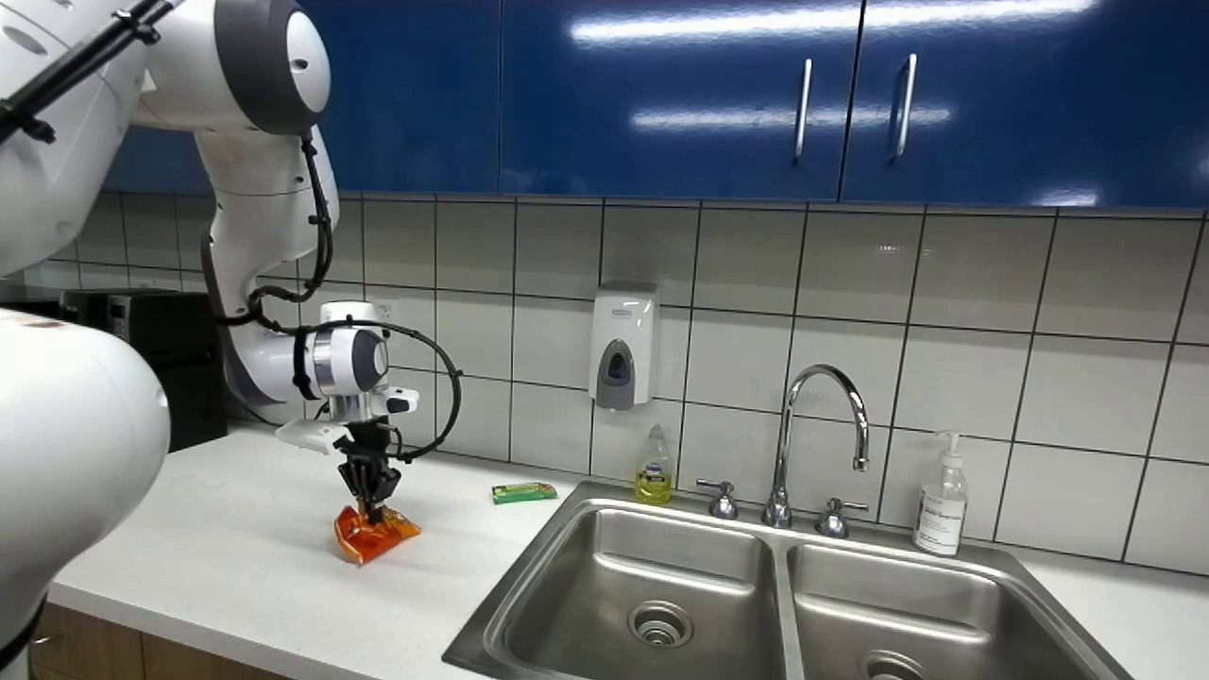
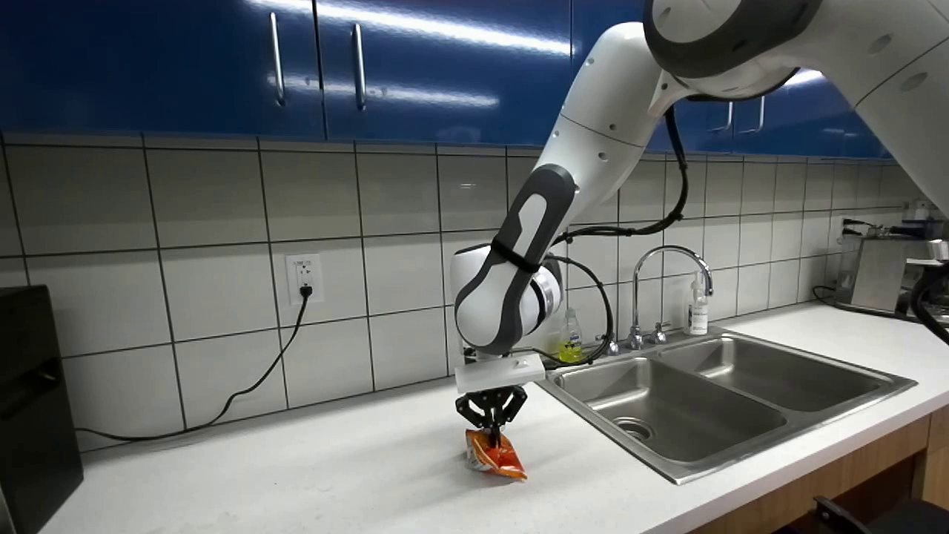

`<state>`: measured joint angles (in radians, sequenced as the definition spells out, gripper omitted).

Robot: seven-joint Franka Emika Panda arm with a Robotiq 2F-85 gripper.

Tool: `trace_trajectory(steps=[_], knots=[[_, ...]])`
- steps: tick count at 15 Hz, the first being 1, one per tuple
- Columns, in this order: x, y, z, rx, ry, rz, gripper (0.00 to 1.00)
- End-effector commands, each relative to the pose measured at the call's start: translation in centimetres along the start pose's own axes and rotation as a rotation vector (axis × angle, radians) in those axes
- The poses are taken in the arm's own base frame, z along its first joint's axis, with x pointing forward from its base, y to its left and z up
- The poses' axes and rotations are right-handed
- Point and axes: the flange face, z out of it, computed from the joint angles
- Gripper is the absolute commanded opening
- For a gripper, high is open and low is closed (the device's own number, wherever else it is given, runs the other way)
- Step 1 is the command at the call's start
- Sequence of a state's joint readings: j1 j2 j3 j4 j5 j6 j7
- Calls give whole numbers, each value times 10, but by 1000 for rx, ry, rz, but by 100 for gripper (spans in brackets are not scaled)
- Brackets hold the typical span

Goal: Put the orange packet in the sink on the left.

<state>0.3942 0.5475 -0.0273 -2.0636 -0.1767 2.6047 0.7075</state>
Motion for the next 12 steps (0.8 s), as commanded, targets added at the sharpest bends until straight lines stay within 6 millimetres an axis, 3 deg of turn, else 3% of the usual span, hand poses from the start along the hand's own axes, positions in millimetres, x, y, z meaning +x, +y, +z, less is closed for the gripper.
trace_trajectory(steps=[1,7,12], knots=[[1,11,-32,-35,-3,26,0],[-2,30,-80,-69,-9,27,0],[-8,54,-101,-88,-36,21,0]])
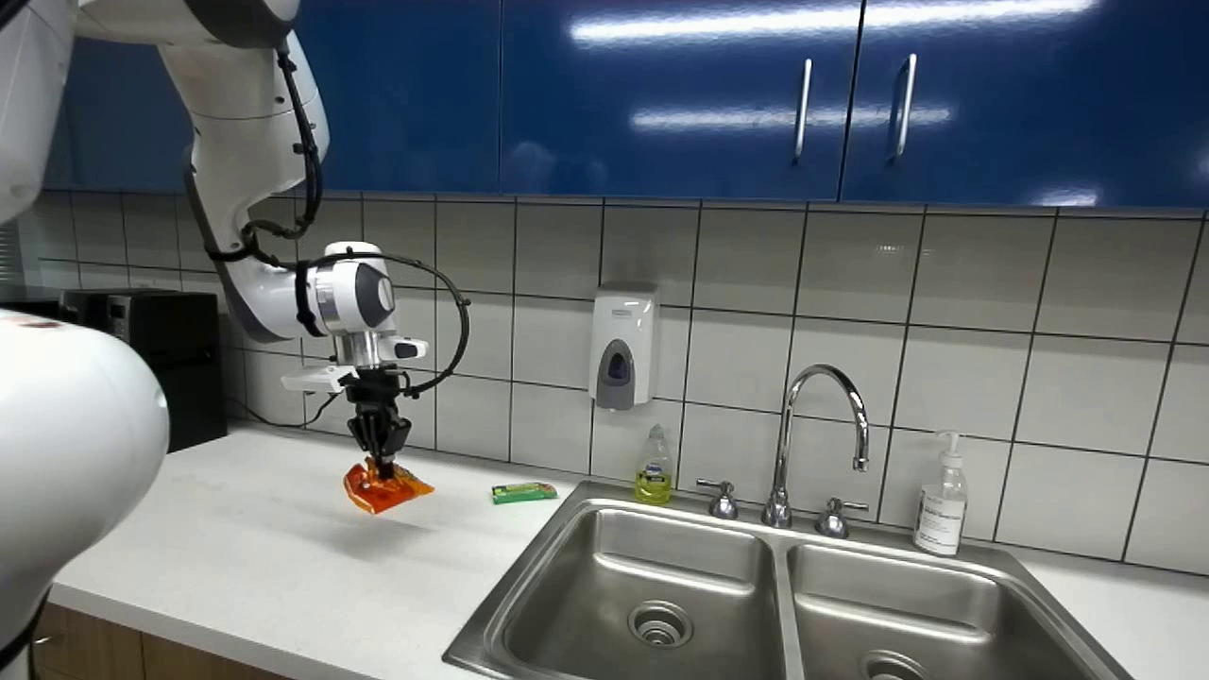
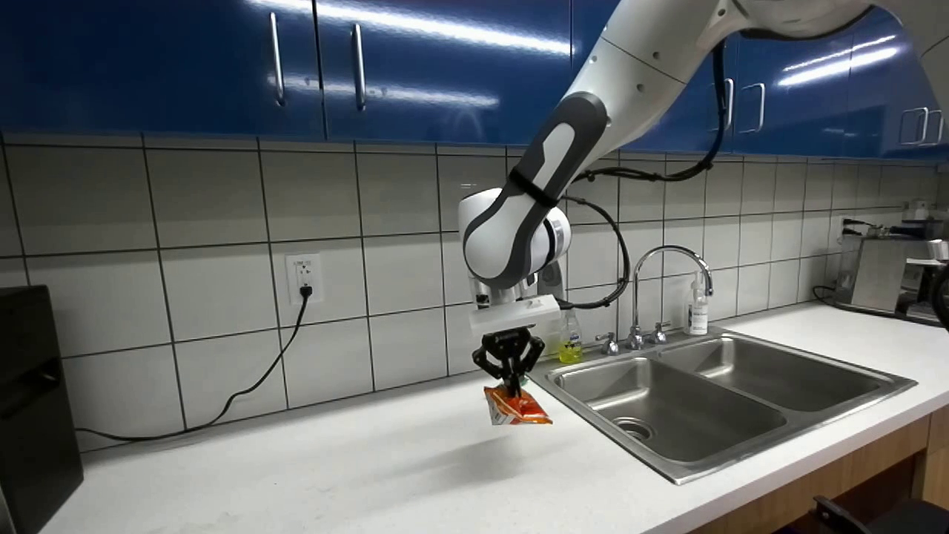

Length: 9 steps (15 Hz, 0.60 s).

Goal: Put the orange packet in the sink on the left.

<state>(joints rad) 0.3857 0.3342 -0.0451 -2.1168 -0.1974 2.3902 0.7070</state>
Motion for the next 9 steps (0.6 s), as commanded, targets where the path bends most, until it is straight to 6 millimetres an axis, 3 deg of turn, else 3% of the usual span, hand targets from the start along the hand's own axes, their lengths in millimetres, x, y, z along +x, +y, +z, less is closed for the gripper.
trace_trajectory(steps=[1,9], knots=[[-9,30,-17,-24,-12,-22,0],[-7,102,-23,-31,9,-191,0]])
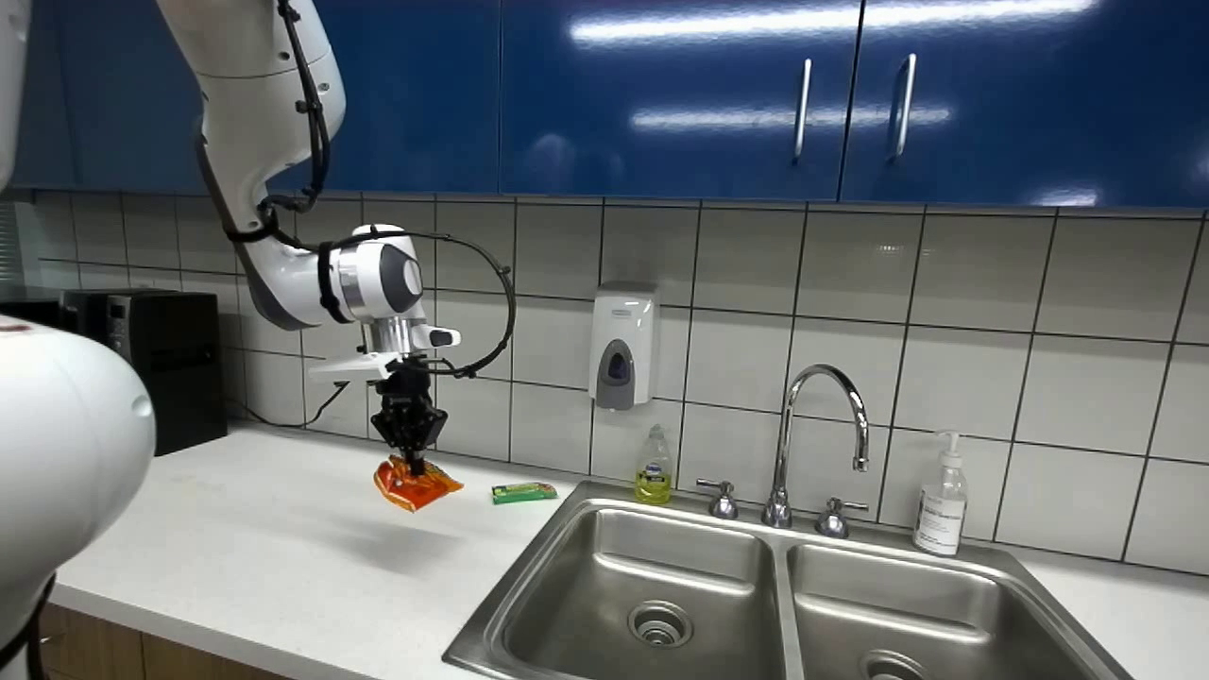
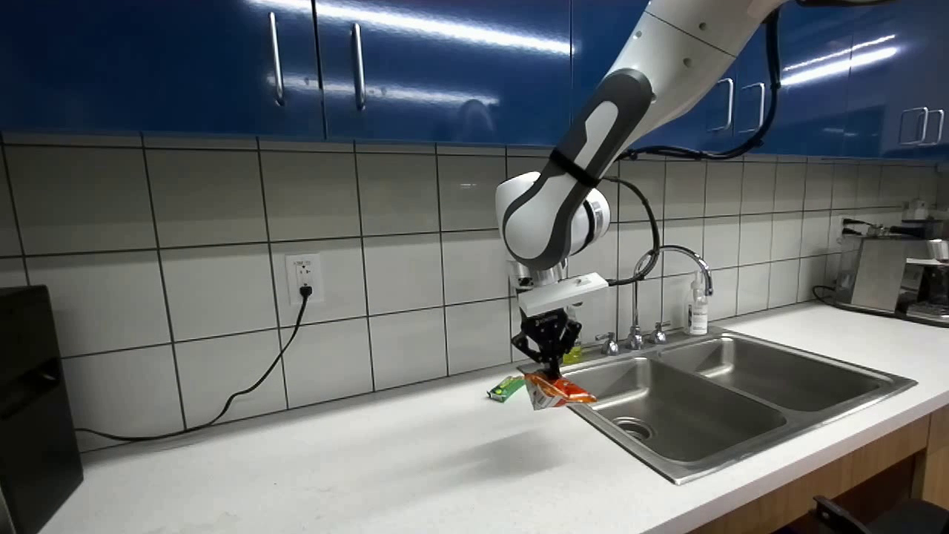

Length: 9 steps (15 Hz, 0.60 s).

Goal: Put the orange packet in the sink on the left.

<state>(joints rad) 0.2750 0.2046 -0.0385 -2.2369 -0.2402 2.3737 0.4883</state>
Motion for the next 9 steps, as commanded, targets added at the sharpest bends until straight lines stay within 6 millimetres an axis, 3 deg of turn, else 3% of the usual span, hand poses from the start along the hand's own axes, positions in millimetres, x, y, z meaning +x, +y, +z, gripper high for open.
trace_trajectory(steps=[1,9], knots=[[-10,41,-9,-7,17,-46,0],[-8,154,6,-2,7,44,0]])
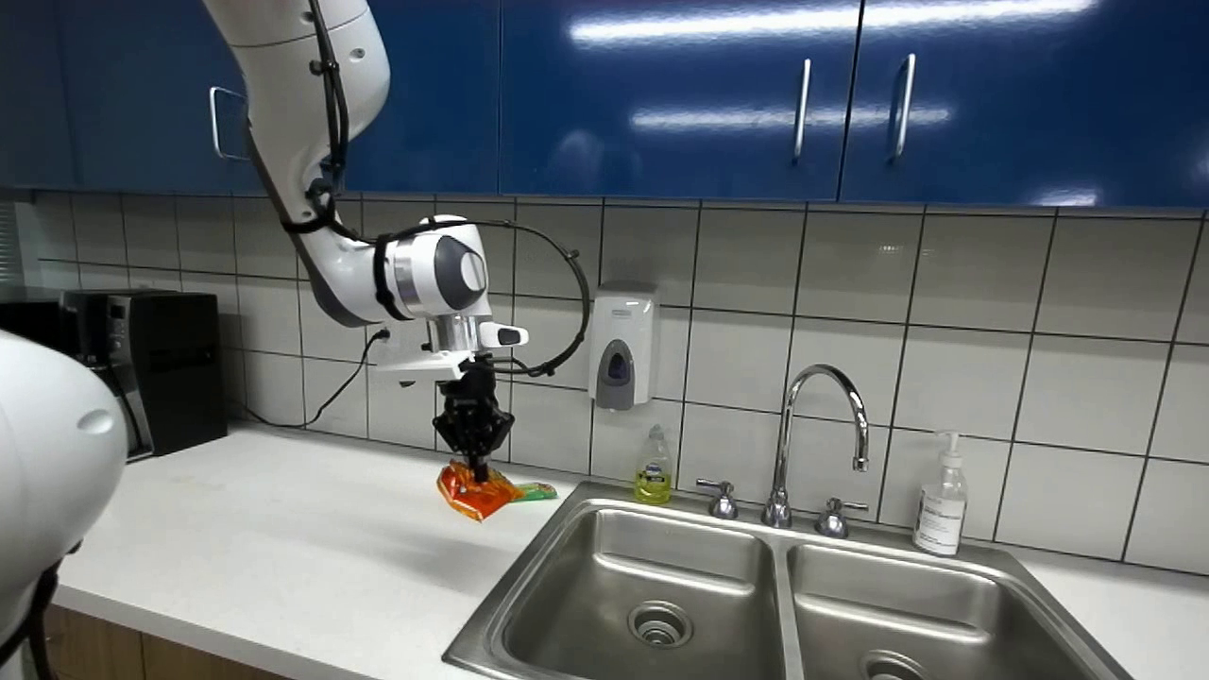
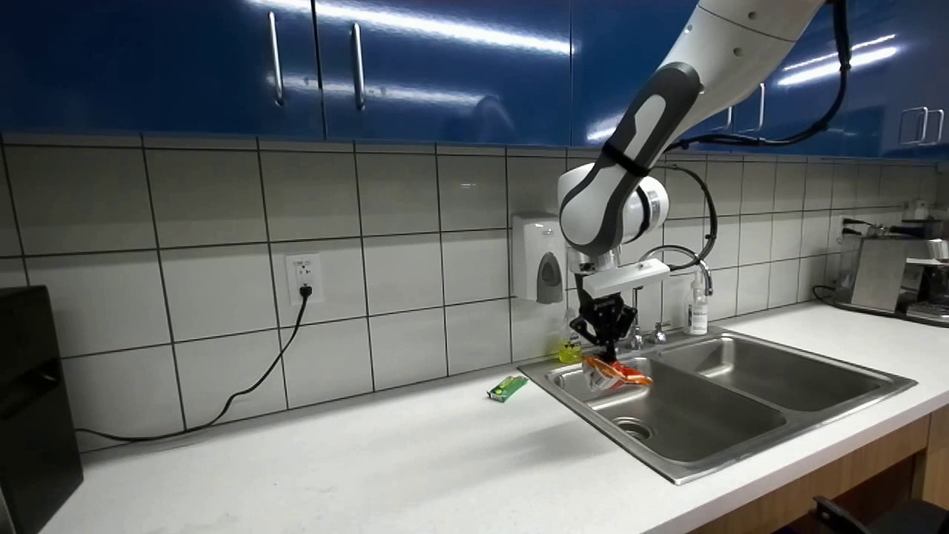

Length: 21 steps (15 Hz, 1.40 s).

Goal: Put the orange packet in the sink on the left.

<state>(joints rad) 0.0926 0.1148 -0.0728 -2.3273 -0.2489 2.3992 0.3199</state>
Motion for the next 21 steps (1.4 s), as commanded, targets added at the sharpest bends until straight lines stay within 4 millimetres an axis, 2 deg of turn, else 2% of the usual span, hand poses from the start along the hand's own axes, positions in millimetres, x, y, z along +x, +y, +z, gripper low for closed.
trace_trajectory(steps=[1,6,10,12,16,21], knots=[[-3,53,2,-5,19,18,0],[6,126,21,-18,18,84,0],[16,164,42,-16,23,118,0],[23,176,58,-23,23,124,0],[40,196,101,-44,10,141,0],[63,208,159,-72,-2,148,0]])
